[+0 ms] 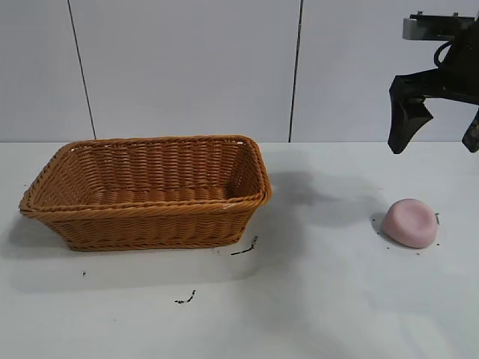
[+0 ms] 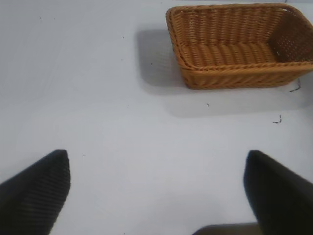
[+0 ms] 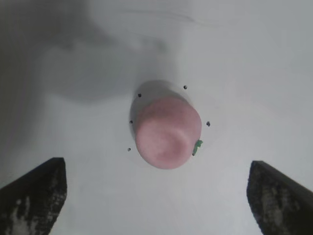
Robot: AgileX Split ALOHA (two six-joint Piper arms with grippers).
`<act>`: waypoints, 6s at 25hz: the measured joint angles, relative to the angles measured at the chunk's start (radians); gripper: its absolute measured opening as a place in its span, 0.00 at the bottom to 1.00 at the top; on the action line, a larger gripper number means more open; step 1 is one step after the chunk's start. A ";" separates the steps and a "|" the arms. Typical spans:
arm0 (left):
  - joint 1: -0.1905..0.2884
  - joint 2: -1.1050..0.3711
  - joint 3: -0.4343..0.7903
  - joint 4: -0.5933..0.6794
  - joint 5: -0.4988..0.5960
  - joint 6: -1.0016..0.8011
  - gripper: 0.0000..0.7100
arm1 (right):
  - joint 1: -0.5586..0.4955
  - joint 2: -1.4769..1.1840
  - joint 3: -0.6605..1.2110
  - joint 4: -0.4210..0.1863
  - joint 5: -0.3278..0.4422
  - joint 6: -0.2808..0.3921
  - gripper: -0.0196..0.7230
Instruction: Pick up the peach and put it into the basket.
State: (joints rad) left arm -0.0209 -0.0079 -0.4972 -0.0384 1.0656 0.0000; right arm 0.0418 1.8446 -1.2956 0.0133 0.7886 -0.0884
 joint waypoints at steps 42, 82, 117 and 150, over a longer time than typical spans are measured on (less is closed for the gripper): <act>0.000 0.000 0.000 0.000 0.000 0.000 0.98 | 0.001 0.072 -0.254 -0.002 0.162 0.038 0.04; 0.000 0.000 0.000 0.000 0.000 0.000 0.98 | 0.568 0.594 -0.783 0.005 0.099 0.038 0.51; 0.000 0.000 0.000 0.000 0.000 0.000 0.98 | 0.043 0.586 -1.175 -0.029 0.422 0.038 0.96; 0.000 0.000 0.000 0.000 0.000 0.000 0.98 | -0.023 -0.633 0.146 -0.003 0.422 0.060 0.96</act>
State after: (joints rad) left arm -0.0209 -0.0079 -0.4972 -0.0384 1.0656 0.0000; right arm 0.0188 1.2114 -1.1494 0.0100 1.2111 -0.0284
